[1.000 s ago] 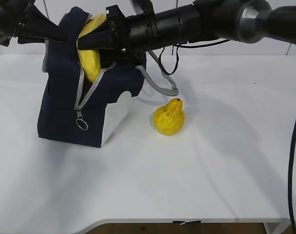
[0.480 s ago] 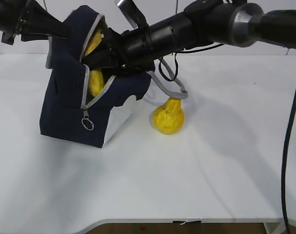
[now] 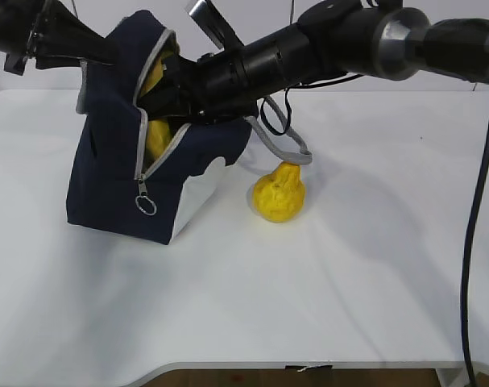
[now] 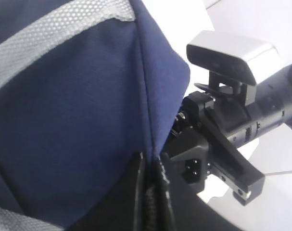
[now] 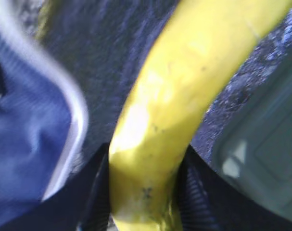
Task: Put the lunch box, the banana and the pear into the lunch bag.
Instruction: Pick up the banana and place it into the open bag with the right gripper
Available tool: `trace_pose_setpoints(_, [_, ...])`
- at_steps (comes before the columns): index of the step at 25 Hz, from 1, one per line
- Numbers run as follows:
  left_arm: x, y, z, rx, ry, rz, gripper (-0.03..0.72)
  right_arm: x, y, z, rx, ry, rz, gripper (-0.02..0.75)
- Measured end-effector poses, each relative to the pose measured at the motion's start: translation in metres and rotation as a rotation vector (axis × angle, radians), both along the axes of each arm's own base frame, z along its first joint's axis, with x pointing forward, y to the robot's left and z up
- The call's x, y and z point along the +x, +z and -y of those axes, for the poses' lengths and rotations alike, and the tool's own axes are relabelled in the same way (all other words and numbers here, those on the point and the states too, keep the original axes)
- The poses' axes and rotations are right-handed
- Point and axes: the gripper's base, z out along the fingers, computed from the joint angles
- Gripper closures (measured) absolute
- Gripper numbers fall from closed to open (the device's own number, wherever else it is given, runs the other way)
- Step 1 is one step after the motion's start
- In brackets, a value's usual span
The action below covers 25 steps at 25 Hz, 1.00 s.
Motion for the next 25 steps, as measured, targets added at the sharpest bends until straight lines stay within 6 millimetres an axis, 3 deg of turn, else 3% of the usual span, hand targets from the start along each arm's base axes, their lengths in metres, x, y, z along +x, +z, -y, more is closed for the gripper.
trace_pose_setpoints(5, [0.0, 0.0, 0.0, 0.0, -0.002, 0.0, 0.678, 0.001, 0.0, 0.0, -0.004, -0.01, 0.004, 0.386])
trace_pose_setpoints(11, [0.0, 0.0, 0.0, 0.0, -0.002, 0.0, 0.678, 0.002, 0.0, 0.0, -0.004, -0.017, 0.007, 0.178])
trace_pose_setpoints(18, [0.001, -0.001, -0.006, 0.013, 0.008, -0.001, 0.678, -0.002, 0.016, 0.003, -0.036, 0.087, 0.044, 0.151])
trace_pose_setpoints(25, [0.003, -0.001, -0.018, 0.015, 0.039, -0.001, 0.678, 0.001, 0.06, 0.015, -0.257, 0.09, 0.156, 0.151])
